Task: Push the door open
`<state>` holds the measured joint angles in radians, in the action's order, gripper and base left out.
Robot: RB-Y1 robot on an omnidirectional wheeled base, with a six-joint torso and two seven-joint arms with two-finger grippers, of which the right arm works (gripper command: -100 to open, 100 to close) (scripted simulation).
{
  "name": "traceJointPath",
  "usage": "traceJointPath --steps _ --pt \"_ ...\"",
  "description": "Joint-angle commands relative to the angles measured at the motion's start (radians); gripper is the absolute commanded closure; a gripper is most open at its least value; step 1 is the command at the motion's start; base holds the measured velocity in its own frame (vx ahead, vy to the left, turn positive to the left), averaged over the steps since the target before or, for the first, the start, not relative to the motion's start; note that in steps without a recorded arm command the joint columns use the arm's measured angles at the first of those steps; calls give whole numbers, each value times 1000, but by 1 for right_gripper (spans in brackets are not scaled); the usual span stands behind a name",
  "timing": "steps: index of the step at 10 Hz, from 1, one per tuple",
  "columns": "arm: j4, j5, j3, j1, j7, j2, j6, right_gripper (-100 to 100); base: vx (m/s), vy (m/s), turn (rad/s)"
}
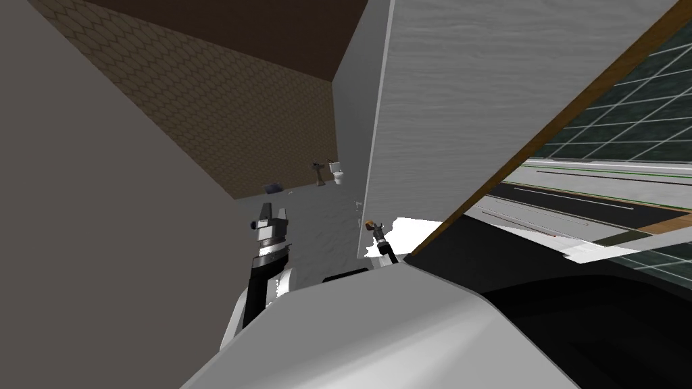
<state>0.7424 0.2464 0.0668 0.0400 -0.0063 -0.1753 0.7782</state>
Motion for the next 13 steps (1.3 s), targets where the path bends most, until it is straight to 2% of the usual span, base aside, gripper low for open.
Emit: traceJointPath --steps 1,5,7,13 --pt "-9 11 -29 7 7 -6 7 100 211 128 -85" --pt "-21 25 -68 13 20 -2 6 100 171 70 -48" --pt "-15 25 -70 6 24 0 -2 100 112 42 -27" --pt "-29 61 -136 8 49 -4 6 100 187 49 -50"
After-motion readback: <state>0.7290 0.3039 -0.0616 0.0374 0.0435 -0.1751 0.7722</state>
